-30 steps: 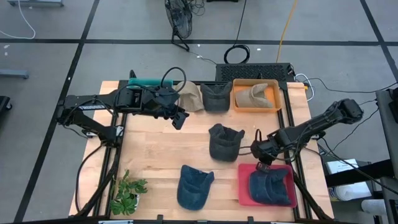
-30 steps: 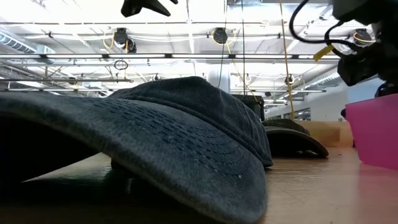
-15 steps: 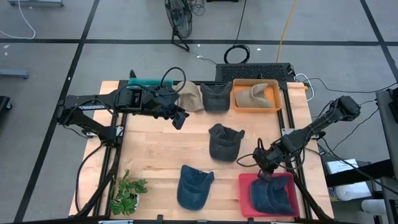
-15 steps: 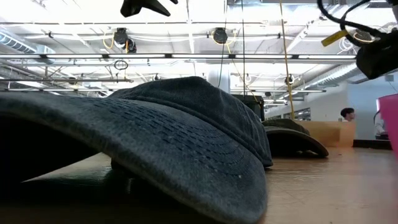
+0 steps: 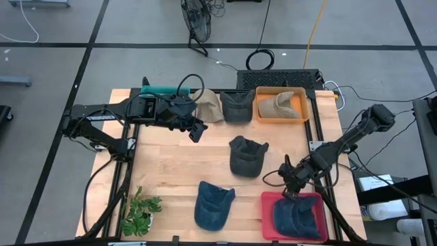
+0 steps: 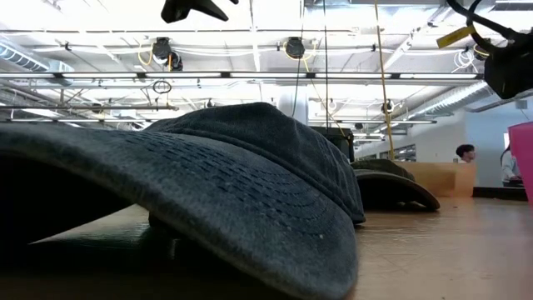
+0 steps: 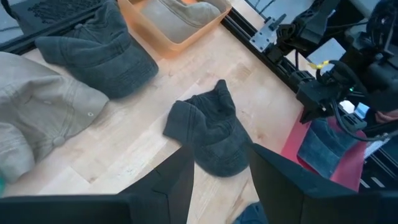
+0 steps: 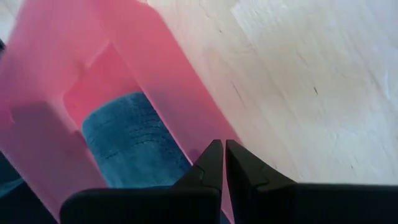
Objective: Pick & Place hat
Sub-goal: Adjust the red bin, then put the bottom black cap into the green bin
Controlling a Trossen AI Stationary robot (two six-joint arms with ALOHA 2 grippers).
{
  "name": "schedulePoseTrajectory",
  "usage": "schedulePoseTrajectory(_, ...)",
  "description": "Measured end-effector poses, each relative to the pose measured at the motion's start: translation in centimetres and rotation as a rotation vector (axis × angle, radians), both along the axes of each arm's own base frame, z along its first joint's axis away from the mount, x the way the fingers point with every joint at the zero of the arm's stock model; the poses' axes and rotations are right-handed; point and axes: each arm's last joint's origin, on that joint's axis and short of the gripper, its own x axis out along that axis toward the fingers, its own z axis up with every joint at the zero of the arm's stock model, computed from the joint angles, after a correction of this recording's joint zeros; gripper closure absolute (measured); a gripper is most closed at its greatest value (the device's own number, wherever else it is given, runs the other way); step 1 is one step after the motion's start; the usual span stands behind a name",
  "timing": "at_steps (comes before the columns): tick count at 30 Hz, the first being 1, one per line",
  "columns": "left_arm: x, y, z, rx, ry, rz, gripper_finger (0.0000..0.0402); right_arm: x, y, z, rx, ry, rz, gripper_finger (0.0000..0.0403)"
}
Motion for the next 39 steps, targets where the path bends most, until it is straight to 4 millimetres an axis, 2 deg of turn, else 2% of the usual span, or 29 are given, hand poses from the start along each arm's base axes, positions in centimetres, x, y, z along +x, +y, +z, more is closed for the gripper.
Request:
schedulePoseTrajectory(5, 0.0, -0.1, 0.0, -0.020, 0.000, -0.025, 0.0238, 0.1, -1.3, 1.1, -0.013, -0.064, -0.080, 0.0403)
schedulePoseTrajectory(8, 0.0, -0.1, 0.0, -0.022, -0.001, -0.027, 0.0238, 0.7, -2.3, 2.7, -0.026, -0.168, -0.168, 0.0403)
schedulePoseTrajectory(11, 0.0, -0.1, 0.0, -0.018, 0.000, -0.029, 0.0238, 1.6, -3.7, 4.3, -0.077, -0.330, -0.383, 0.0403)
schedulePoseTrajectory(14, 0.0, 0.0, 0.0, -0.022, -0.005, -0.007, 0.0238, 2.7, -5.5, 5.9, -0.215, -0.587, -0.634, 0.0403)
schedulePoseTrajectory(16, 0.1, 0.1, 0.1, -0.042, -0.022, 0.014, 0.0238, 3.0, -7.0, 6.5, -0.404, -0.683, -0.669, 0.0403)
schedulePoseTrajectory(20, 0.2, 0.2, 0.3, -0.051, -0.045, 0.018, 0.0238, 3.0, -10.8, 5.7, -0.593, -0.562, -0.674, 0.0403)
schedulePoseTrajectory(23, 0.1, -0.1, 0.2, -0.050, -0.029, 0.008, 0.0238, 3.3, -12.8, 4.9, -0.571, -0.490, -0.606, 0.0403)
schedulePoseTrajectory(25, 0.1, -0.2, 0.1, -0.052, -0.020, 0.005, 0.0238, 3.7, -13.5, 5.0, -0.514, -0.522, -0.535, 0.0403)
schedulePoseTrajectory(29, 0.1, -0.5, 0.0, -0.039, -0.013, 0.001, 0.0238, 3.9, -13.5, 6.9, -0.412, -0.706, -0.463, 0.0399)
schedulePoseTrajectory(32, 0.1, -0.7, 0.1, -0.035, -0.016, 0.020, 0.0238, 3.6, -12.7, 9.7, -0.354, -0.868, -0.488, 0.0394)
schedulePoseTrajectory(34, 0.1, -0.9, 0.1, -0.042, -0.018, 0.027, 0.0238, 3.3, -11.9, 11.0, -0.316, -0.917, -0.472, 0.0392)
schedulePoseTrajectory(39, 0.1, -1.7, 0.1, -0.031, -0.016, -0.011, 0.0238, 3.1, -8.9, 11.4, -0.198, -0.925, -0.367, 0.0392)
